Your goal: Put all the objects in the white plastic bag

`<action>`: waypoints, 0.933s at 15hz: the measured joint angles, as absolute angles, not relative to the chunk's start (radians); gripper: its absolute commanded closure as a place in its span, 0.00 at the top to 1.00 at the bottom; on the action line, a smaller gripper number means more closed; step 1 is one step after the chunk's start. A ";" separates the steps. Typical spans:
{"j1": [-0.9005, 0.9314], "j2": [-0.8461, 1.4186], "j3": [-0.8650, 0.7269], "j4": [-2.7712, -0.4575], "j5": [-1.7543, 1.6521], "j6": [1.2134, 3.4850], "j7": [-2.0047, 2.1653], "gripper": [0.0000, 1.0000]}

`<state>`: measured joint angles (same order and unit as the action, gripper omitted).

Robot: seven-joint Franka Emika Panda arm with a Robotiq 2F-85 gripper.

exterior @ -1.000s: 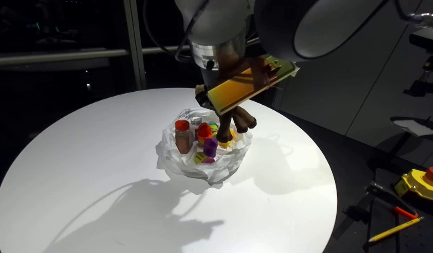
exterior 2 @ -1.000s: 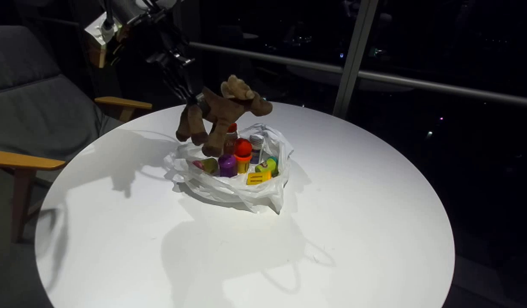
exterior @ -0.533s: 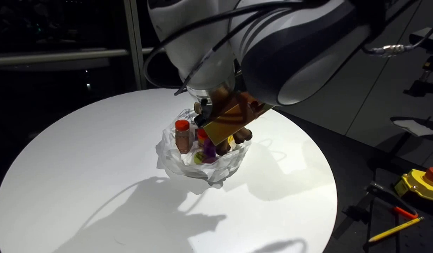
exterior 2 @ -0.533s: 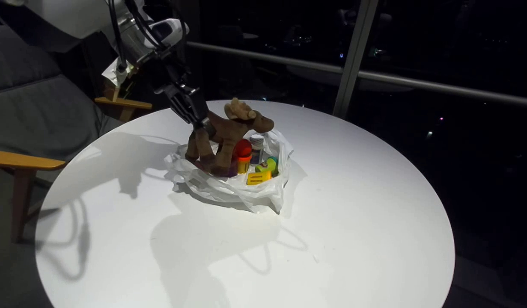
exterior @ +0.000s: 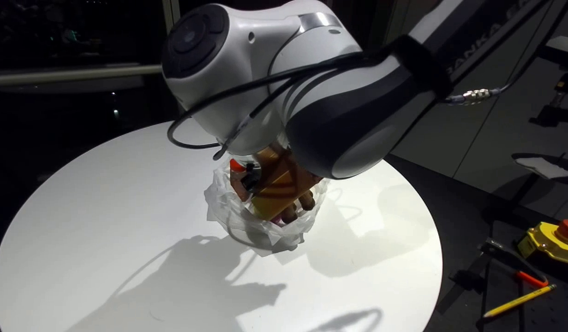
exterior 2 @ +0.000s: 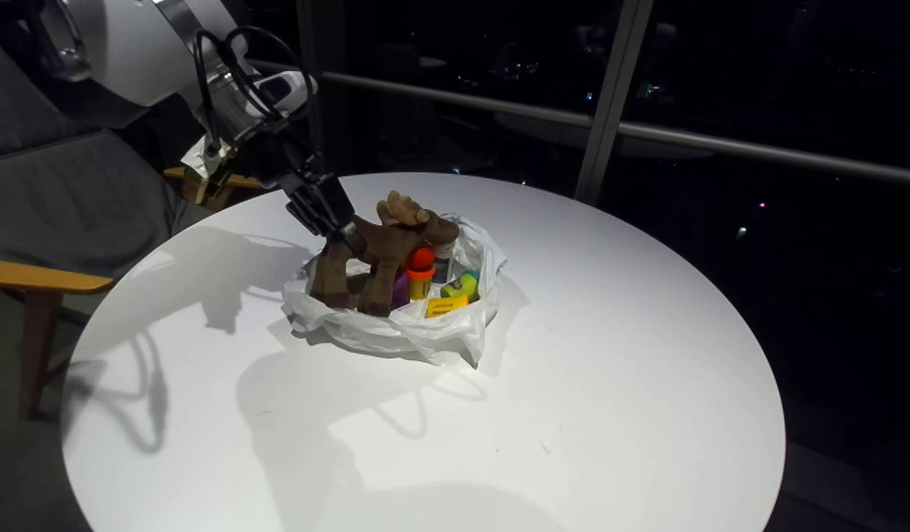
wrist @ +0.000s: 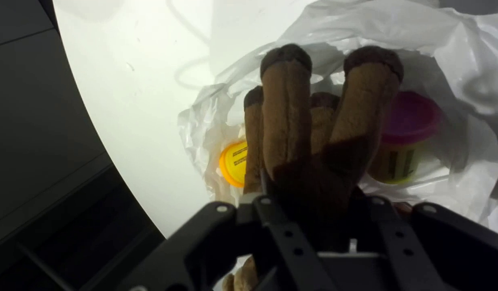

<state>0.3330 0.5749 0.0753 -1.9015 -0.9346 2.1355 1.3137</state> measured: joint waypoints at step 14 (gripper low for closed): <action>0.314 0.622 0.076 -1.784 -0.788 2.057 1.261 1.00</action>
